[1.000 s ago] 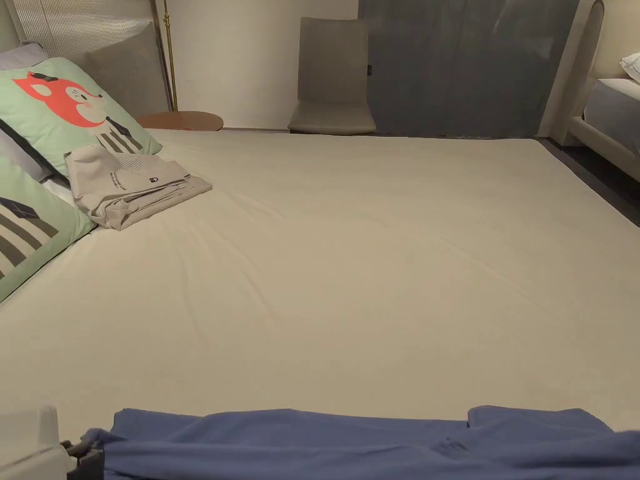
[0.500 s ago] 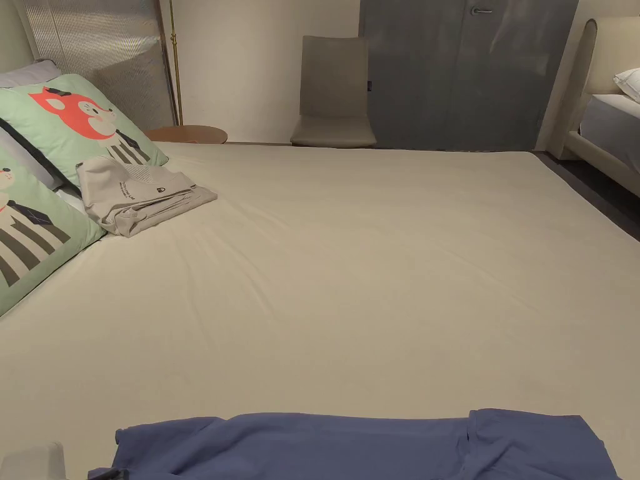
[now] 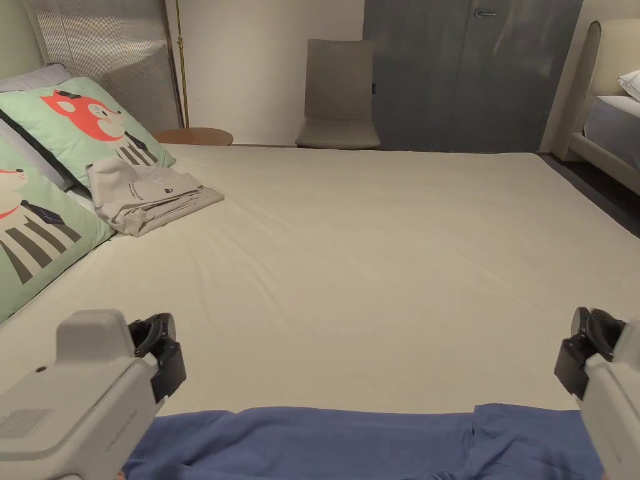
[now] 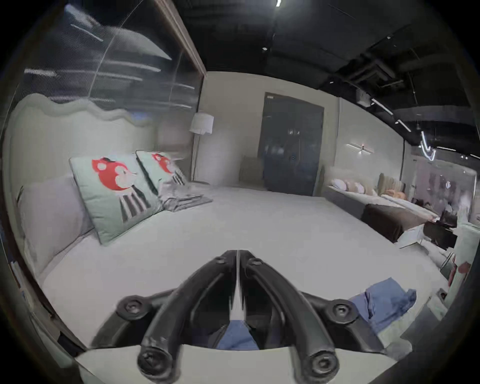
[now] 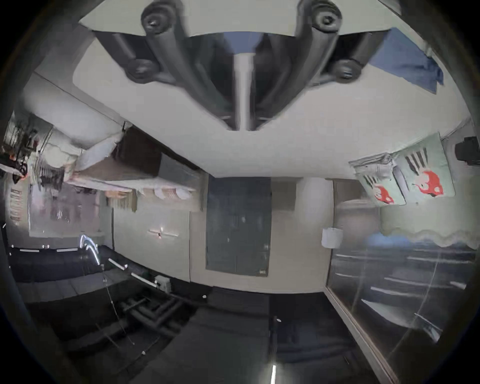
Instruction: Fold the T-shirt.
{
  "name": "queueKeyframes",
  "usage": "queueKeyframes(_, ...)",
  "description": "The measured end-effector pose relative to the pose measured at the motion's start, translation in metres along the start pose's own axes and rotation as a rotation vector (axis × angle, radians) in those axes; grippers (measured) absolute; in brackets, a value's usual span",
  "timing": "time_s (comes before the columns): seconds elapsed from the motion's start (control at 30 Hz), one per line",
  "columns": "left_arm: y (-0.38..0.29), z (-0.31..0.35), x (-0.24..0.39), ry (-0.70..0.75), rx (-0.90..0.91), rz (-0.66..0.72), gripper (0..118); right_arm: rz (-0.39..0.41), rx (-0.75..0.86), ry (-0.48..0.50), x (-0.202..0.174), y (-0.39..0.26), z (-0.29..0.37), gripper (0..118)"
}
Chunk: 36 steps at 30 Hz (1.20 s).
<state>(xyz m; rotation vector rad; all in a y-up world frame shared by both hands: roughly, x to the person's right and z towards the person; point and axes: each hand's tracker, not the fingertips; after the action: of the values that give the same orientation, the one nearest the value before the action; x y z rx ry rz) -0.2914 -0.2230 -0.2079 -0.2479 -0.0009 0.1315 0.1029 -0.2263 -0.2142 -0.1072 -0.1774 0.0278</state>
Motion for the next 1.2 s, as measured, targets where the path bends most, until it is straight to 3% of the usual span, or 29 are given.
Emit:
queueKeyframes(0.1, -0.004, -0.008, -0.009, -0.089, -0.050, 0.018, 0, 0.029, 0.034, 0.040, -0.024, 0.000, 0.001, 1)
queueKeyframes(0.17, -0.007, -0.016, -0.030, -0.179, -0.100, 0.134, 0, 0.038, 0.031, 0.068, -0.033, -0.001, 0.001, 1)
queueKeyframes(0.3, -0.024, -0.051, -0.095, -0.226, -0.300, 0.338, 2, 0.050, 0.008, 0.097, -0.045, -0.005, -0.002, 1)
queueKeyframes(0.33, -0.032, -0.058, -0.114, -0.238, -0.349, 0.388, 11, 0.043, -0.002, 0.103, -0.046, -0.007, -0.003, 1)
queueKeyframes(0.4, -0.047, -0.069, -0.145, -0.270, -0.442, 0.496, 70, 0.044, -0.020, 0.103, -0.049, -0.012, -0.006, 1)
queueKeyframes(0.5, -0.079, -0.086, -0.181, -0.245, -0.566, 0.545, 96, 0.044, -0.043, 0.098, -0.053, -0.016, -0.007, 1)
queueKeyframes(0.53, -0.086, -0.086, -0.187, -0.237, -0.579, 0.566, 112, 0.043, -0.054, 0.095, -0.054, -0.018, -0.009, 1)
queueKeyframes(0.57, -0.093, -0.088, -0.195, -0.193, -0.586, 0.553, 109, 0.040, -0.062, 0.094, -0.055, -0.019, -0.008, 1)
queueKeyframes(0.73, -0.128, -0.104, -0.209, -0.353, -0.668, 0.776, 106, 0.052, -0.110, 0.101, -0.066, -0.025, -0.016, 1)
queueKeyframes(0.83, -0.129, -0.106, -0.191, -0.389, -0.646, 0.755, 97, 0.047, -0.124, 0.112, -0.072, -0.027, -0.019, 1)
queueKeyframes(0.93, -0.138, -0.122, -0.191, -0.392, -0.665, 0.779, 69, 0.041, -0.127, 0.127, -0.078, -0.025, -0.020, 1)
queueKeyframes(1.07, -0.145, -0.121, -0.195, -0.340, -0.687, 0.745, 14, 0.043, -0.125, 0.138, -0.087, -0.024, -0.019, 1)
queueKeyframes(1.2, -0.146, -0.109, -0.218, -0.364, -0.667, 0.885, 6, 0.048, -0.132, 0.147, -0.091, -0.023, -0.019, 1)
